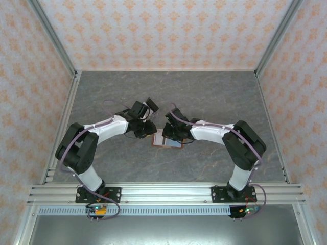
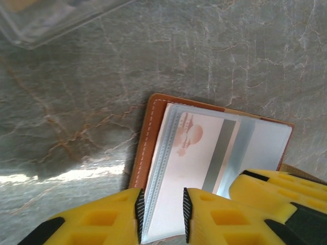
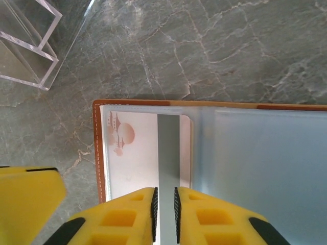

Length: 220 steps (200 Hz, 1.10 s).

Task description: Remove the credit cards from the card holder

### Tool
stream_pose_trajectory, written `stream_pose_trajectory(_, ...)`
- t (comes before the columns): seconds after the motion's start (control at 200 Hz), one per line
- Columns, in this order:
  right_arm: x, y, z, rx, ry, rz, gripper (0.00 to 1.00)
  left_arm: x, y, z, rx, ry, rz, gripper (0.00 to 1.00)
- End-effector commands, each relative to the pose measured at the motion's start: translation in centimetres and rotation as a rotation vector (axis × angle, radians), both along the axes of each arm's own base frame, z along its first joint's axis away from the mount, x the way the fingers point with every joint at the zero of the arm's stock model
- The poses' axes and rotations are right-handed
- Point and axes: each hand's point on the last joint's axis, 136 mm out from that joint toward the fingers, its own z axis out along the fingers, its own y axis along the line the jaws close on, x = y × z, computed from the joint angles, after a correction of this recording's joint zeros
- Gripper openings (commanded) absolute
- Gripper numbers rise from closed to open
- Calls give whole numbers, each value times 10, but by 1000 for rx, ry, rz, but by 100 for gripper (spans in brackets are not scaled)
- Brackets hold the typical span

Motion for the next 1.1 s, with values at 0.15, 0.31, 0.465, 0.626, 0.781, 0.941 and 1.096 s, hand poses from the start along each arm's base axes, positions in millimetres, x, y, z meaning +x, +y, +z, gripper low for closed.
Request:
stream_pose_trajectory(0.15,4,-8,-11,2,29,-54,21,10,-17,0,-71,-4,1,28)
stream_pose_trajectory(0.31,5,-9,-12,-2,29,-57,23,10,-20,-4,-85,8,0,26)
stream_pose_trajectory(0.465,5,-7,-15,2,39,-63,23,10,-20,-11,-84,24,1,24)
stream_pose_trajectory(0.626,7,-8,-18,-4,41,-79,23,9,-21,-19,-86,42,10,24)
stream_pose_trajectory(0.781,7,-10,-20,1,44,-86,23,5,-18,-25,-68,61,11,23)
stream_pose_trajectory(0.941,8,1,-15,95,34,-53,22,1,-15,-32,-51,77,17,22)
stream_pose_trajectory(1.096,9,8,-5,165,12,-26,20,-3,-12,-38,-45,91,24,21)
